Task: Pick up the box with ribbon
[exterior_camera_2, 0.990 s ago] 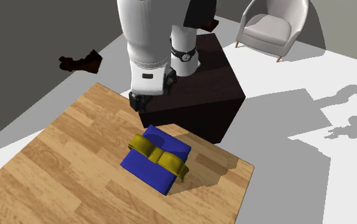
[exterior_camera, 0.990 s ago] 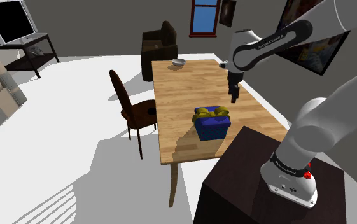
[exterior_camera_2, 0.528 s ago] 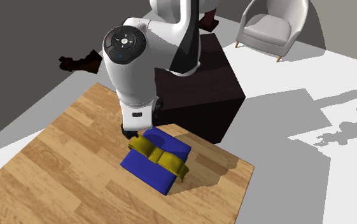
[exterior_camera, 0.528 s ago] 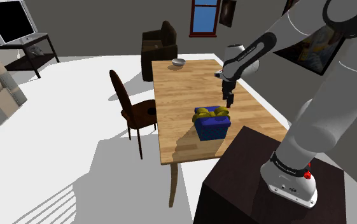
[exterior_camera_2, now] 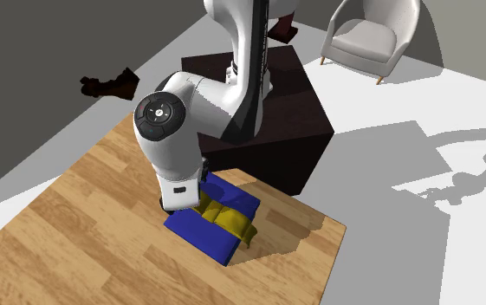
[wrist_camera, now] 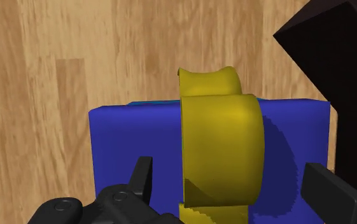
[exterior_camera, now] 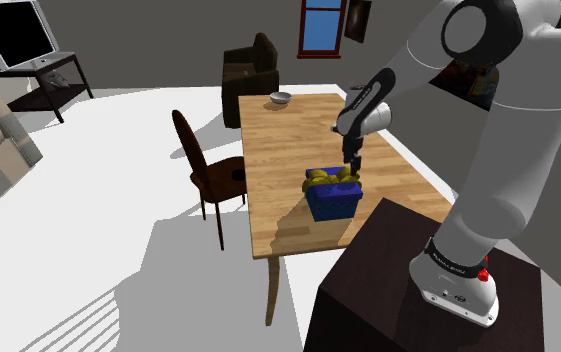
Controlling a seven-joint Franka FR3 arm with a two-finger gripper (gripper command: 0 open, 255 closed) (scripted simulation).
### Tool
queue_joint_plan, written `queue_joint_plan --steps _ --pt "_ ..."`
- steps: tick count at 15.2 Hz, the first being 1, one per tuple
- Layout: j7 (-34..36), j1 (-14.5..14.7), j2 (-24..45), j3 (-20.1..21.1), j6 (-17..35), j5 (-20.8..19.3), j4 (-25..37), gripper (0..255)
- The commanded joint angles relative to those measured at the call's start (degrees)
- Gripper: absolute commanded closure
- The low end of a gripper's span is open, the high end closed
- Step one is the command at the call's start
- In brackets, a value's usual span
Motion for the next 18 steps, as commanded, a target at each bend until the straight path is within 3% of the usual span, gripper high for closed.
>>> queue_joint_plan --steps 1,5,6,15,18 --pt "-0.94 -0.44 1.75 0.51 1.82 1.25 -0.16 0" --pt "-1.89 -1.02 3.88 1.35 3.7 2.76 -0.06 0" --pt "-1.93 -1.05 3.77 1.29 3.71 2.7 -0.16 255" --pt "-1.9 -1.02 3.88 1.35 3.7 2.77 -0.05 255" --pt "-0.8 -0.32 1.4 0.36 1.5 1.01 -0.16 255"
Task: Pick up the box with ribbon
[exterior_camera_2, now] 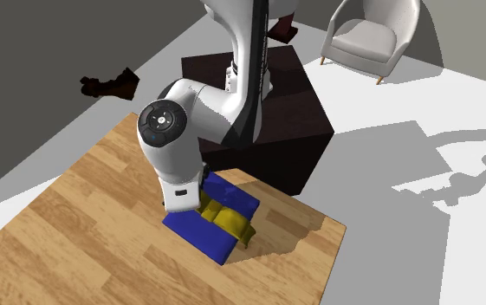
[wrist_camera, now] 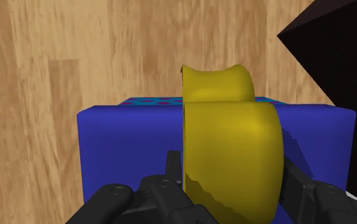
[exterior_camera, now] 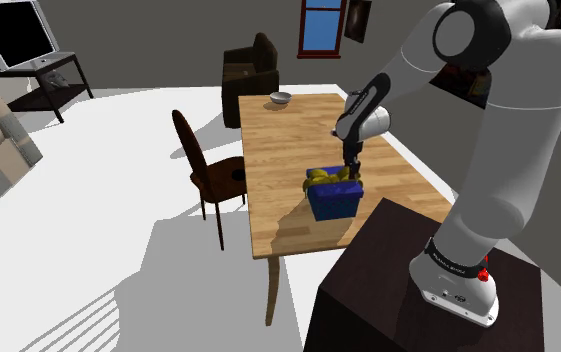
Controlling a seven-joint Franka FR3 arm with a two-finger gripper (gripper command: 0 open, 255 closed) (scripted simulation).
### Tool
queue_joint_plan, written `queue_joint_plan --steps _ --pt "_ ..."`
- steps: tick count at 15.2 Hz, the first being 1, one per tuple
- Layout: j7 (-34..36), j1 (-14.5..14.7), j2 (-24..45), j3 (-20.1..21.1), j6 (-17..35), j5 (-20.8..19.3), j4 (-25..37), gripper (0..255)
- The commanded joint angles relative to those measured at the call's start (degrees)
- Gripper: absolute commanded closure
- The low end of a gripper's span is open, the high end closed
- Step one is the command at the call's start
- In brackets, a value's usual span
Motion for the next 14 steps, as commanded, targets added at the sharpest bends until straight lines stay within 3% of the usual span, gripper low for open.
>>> queue_joint_plan --steps 1,14 --pt "1.06 0.61 -1.85 -0.65 -1.5 -1.27 -0.03 255" --pt "4.58 1.79 -10.49 -2.38 -10.3 -6.95 0.86 255"
